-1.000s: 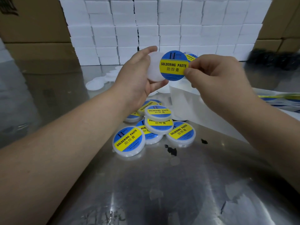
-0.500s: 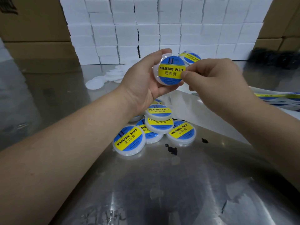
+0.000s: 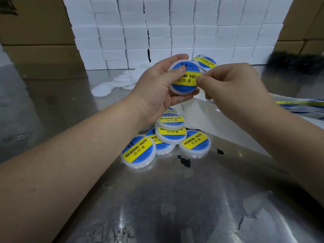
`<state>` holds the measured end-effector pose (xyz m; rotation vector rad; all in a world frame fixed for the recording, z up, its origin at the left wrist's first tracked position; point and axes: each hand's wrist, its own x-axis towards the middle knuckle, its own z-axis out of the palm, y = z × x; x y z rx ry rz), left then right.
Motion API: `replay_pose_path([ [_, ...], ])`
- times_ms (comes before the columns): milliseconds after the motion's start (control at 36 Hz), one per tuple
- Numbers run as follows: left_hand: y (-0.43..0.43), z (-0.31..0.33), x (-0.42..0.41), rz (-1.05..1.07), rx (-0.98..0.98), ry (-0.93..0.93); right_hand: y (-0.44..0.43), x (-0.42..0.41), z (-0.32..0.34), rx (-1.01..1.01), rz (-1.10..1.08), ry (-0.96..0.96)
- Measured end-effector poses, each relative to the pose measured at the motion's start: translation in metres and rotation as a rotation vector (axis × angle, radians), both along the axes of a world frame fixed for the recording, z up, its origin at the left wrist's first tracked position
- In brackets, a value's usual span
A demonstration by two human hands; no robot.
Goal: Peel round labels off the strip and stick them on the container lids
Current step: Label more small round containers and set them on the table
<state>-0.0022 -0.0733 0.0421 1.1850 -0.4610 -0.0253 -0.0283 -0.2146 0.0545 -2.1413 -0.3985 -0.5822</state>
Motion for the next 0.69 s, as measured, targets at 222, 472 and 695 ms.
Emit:
replay_pose_path([
  [222, -0.0011, -0.0010, -0.0003, 0.027, 0.013, -0.009, -0.0013, 0.0016, 0.0003, -0.009, -0.015, 0.012],
  [472, -0.0004, -0.0015, 0.0002, 0.047, 0.050, -0.020, -0.0008, 0.0012, 0.0023, -0.029, 0.002, 0.019],
  [695, -0.0007, -0.0021, 0.0003, 0.053, 0.069, -0.021, -0.0011, 0.0013, 0.0020, -0.020, -0.008, 0.032],
])
